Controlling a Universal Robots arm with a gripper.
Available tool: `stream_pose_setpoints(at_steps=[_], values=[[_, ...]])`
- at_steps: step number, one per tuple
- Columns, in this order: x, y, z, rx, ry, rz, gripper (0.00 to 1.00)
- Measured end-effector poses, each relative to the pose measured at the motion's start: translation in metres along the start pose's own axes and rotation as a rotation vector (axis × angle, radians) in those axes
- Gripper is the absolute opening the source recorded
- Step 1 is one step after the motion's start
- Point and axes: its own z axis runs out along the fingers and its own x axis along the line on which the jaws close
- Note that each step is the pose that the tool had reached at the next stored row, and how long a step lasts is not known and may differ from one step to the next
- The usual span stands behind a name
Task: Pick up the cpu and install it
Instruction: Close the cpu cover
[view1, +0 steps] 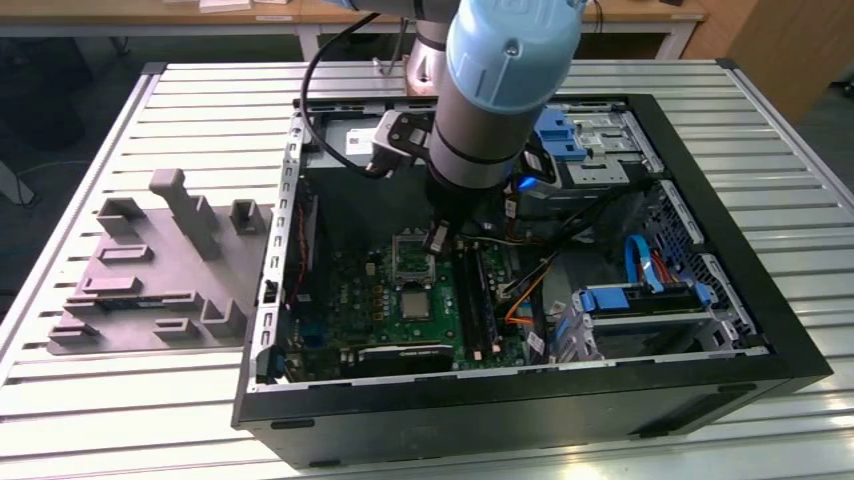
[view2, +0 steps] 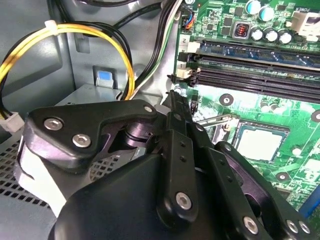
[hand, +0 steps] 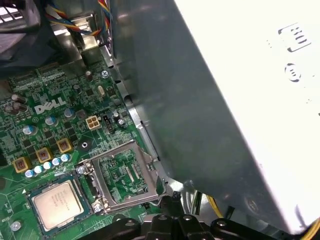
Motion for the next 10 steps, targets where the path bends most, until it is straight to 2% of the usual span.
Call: stream_pose_setpoints(at_steps=[4,10], values=[[-0.0004,0.0011,-0.0029,0.0023,0.0046,0.000,0.11],[-0.0005,0.0021,-0.0049,0.0090,0.0183,0.001,0.11]])
